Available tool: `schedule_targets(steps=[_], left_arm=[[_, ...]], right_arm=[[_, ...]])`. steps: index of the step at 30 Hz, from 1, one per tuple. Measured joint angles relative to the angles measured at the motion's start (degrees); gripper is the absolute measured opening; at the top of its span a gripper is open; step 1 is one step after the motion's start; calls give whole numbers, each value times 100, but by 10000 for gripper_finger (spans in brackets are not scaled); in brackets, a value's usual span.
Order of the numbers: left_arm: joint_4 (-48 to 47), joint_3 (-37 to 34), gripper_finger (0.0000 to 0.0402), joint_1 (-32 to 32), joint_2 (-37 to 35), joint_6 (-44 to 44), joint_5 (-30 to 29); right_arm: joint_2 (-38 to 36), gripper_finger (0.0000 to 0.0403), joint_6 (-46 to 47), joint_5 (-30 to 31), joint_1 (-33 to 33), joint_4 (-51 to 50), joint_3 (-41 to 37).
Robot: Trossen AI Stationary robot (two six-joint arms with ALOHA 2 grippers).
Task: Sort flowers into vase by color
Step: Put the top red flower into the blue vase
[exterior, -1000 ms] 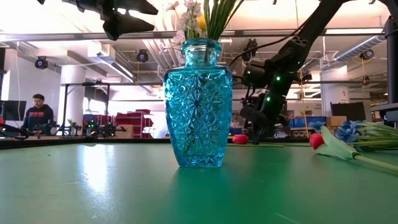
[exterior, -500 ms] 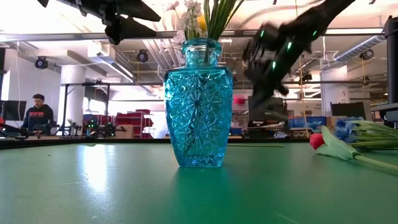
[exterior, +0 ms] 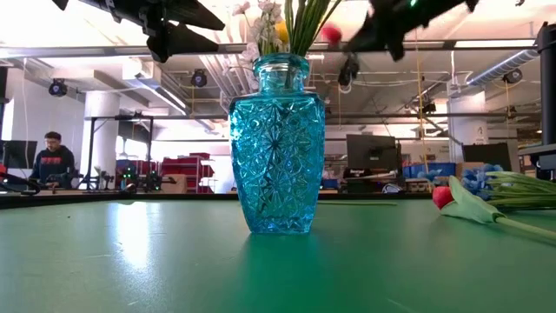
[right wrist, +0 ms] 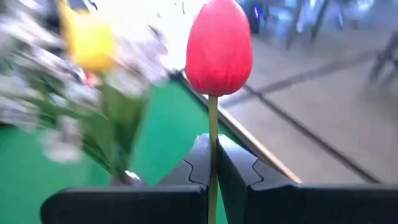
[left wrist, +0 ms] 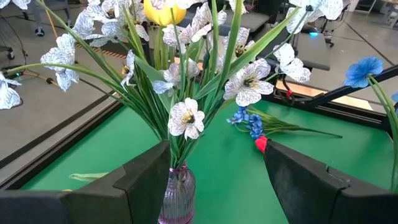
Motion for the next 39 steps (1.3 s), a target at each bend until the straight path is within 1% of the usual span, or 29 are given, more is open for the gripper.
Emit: schedule_targets(steps=[4, 7, 11, 17, 22, 25, 29, 39], left_arm=[[13, -1, 247, 0, 0, 0, 0], [13, 0, 247, 0, 0, 0, 1], [9, -2, 247, 0, 0, 0, 1], [-19, 0, 247, 0, -2, -31, 3], [-41, -2, 247, -31, -2, -87, 5], [-39, -2, 247, -37, -2, -151, 5], [-40, -2, 247, -37, -2, -153, 3], [-39, -2, 247, -37, -2, -153, 3]], right_arm=[[-338, 12, -45, 20, 353, 140, -3], [-423, 12, -109, 14, 686, 323, -4], [-394, 12, -324, 11, 1142, 693, -24], [-370, 12, -694, 20, 1819, 1565, -72], [-313, 12, -1002, 22, 2412, 2096, -72], [-167, 12, -1275, 16, 2734, 2635, -116], [148, 12, -1708, 13, 3019, 3643, -265], [1529, 12, -2074, -22, 3180, 6139, -334]])
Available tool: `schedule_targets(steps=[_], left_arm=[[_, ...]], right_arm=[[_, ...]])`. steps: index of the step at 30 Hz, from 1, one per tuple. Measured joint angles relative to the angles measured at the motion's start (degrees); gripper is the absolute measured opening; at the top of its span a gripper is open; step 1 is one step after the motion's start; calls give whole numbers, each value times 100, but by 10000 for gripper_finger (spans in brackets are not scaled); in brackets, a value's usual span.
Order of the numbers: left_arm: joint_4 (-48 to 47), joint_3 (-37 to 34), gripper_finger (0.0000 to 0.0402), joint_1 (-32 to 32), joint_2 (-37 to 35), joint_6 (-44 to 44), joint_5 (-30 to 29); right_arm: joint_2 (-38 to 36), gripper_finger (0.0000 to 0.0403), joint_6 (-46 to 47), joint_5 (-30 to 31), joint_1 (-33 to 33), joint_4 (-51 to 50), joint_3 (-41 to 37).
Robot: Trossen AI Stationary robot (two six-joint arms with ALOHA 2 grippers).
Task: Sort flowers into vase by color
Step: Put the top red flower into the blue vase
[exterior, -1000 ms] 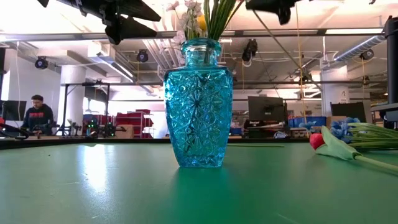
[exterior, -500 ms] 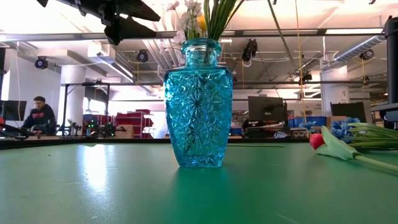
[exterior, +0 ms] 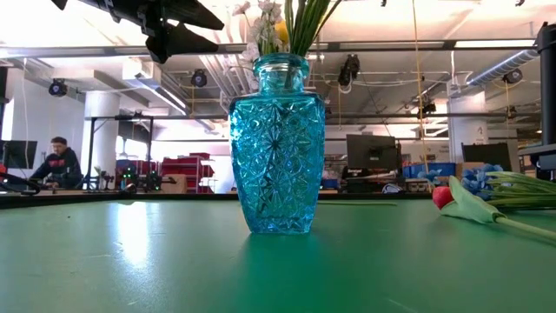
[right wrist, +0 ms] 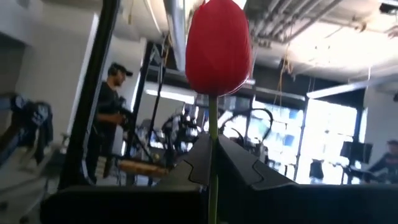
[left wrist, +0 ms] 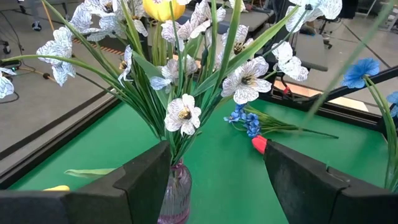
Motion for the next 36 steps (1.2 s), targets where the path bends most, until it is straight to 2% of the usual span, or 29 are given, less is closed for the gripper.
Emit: schedule_targets(steps=[7, 11, 19, 23, 29, 36], left_arm=[[0, 0, 247, 0, 0, 2, 0], [3, 0, 247, 0, 0, 2, -2], [4, -2, 247, 0, -2, 2, -2], [3, -2, 247, 0, -2, -11, -2], [18, -2, 247, 0, -2, -15, -2], [46, -2, 247, 0, -2, -15, -2]], right_arm=[[449, 12, 490, -424, 68, 834, 58], [689, 12, 838, -473, 70, 1226, 157], [1154, 12, 1314, -471, 68, 1325, 587], [1260, 12, 1671, -443, 68, 1081, 809], [1261, 12, 1935, -424, 68, 187, 1050], [1411, 12, 1928, -424, 74, 92, 1066]])
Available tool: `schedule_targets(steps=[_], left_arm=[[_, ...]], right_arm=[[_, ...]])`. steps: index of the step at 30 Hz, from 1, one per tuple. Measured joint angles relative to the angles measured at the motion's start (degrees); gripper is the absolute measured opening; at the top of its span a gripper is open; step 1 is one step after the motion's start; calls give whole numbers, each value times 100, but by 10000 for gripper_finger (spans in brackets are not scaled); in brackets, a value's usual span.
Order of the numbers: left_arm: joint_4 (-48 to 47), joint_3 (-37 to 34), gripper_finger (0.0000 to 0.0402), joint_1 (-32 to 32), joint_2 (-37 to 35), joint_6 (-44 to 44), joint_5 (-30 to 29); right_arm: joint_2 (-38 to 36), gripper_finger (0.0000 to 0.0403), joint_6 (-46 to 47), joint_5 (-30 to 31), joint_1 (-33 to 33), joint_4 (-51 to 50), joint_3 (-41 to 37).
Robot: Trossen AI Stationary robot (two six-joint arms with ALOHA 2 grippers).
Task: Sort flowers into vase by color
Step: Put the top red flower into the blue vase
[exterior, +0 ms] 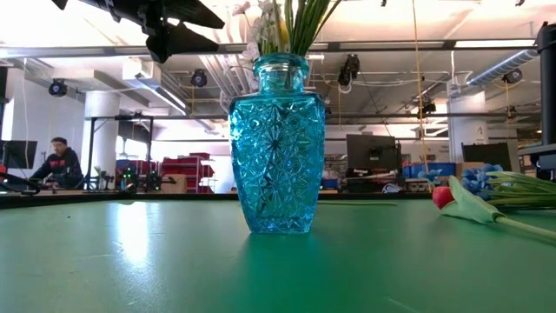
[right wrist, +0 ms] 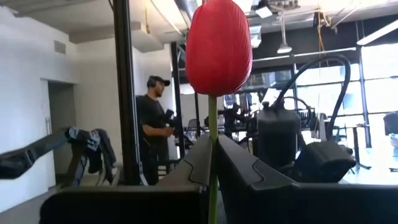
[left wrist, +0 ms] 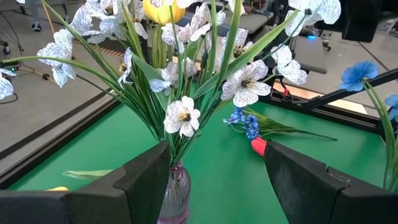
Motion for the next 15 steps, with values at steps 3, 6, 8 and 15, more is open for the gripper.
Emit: schedule_targets(steps=[3, 6, 8, 15], left_arm=[[15, 0, 247, 0, 0, 0, 0], [13, 0, 247, 0, 0, 0, 0], [13, 0, 247, 1, 0, 0, 0], [5, 0, 247, 0, 0, 13, 0]], right_arm=[[103, 12, -42, 0, 4, 51, -9], [222, 12, -31, 0, 4, 70, -13], [280, 12, 49, 0, 4, 82, -13], [454, 12, 93, 0, 4, 85, -15]])
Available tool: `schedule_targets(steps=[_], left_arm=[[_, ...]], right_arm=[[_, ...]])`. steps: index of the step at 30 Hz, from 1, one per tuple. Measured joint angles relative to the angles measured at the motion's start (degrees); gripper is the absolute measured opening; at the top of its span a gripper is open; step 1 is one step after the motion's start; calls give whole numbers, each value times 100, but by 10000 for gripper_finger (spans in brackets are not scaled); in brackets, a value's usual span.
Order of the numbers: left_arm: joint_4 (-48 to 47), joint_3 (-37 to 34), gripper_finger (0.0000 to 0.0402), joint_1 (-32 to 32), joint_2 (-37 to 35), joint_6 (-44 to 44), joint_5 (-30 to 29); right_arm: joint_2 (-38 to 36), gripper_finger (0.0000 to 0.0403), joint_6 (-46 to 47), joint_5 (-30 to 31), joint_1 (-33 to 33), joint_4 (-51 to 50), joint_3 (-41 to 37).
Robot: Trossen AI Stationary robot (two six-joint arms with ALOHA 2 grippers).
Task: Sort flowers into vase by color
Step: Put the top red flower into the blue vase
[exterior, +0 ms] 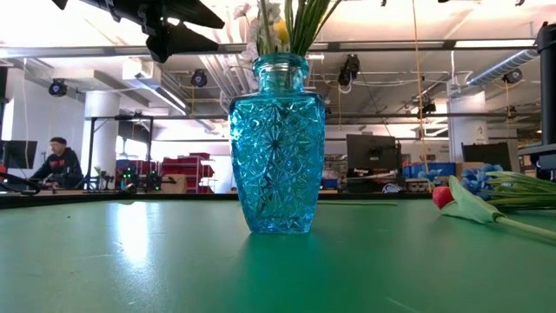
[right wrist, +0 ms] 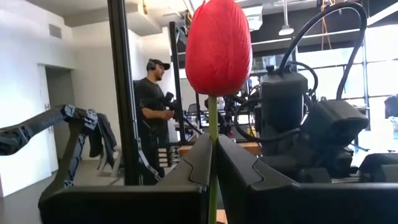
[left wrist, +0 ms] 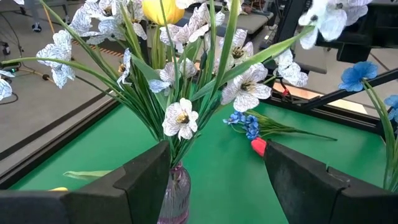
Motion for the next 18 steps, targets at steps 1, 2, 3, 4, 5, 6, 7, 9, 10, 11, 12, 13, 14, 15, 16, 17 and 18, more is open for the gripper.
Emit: schedule_targets(steps=[1, 2, 3, 4, 5, 6, 7, 9, 10, 11, 12, 13, 14, 15, 16, 17, 18], left_arm=[[-2, 0, 247, 0, 0, 0, 0], [-3, 0, 247, 0, 0, 2, 0], [-10, 0, 247, 0, 0, 2, 0], [-21, 0, 247, 0, 0, 2, 0], [-23, 0, 247, 0, 0, 2, 0], [-23, 0, 247, 0, 0, 2, 0], [-23, 0, 247, 0, 0, 2, 0], [-29, 0, 247, 0, 0, 4, 0], [-38, 0, 247, 0, 0, 4, 0], [-55, 0, 247, 0, 0, 4, 0], [-78, 0, 247, 0, 0, 4, 0], [-92, 0, 247, 0, 0, 4, 0], [-108, 0, 247, 0, 0, 4, 0], [-117, 0, 247, 0, 0, 4, 0], [-115, 0, 247, 0, 0, 4, 0], [-122, 0, 247, 0, 0, 4, 0], [-130, 0, 247, 0, 0, 4, 0]], right_arm=[[0, 12, 0, 0, 0, -2, 0], [2, 12, 0, 0, 0, 0, 0], [7, 12, 7, 0, 0, 2, 0], [11, 13, 17, 0, 0, 0, 0], [11, 13, 16, 0, 0, -16, 0], [11, 13, 8, 0, 0, -36, -4], [11, 13, -2, 0, 0, -47, -4], [11, 13, -39, -7, 1, -91, -4], [11, 13, -51, -9, 2, -134, -5], [11, 13, -70, -9, 9, -198, -7], [11, 13, -79, -9, 13, -255, -7], [9, 13, -89, -9, 15, -310, -9], [9, 13, -90, -10, 17, -354, -9], [3, 13, -90, -15, 17, -403, -9], [-3, 15, -92, -21, 22, -442, -9], [-16, 18, -96, -22, 28, -495, -9], [-29, 24, -98, -22, 28, -550, -9]])
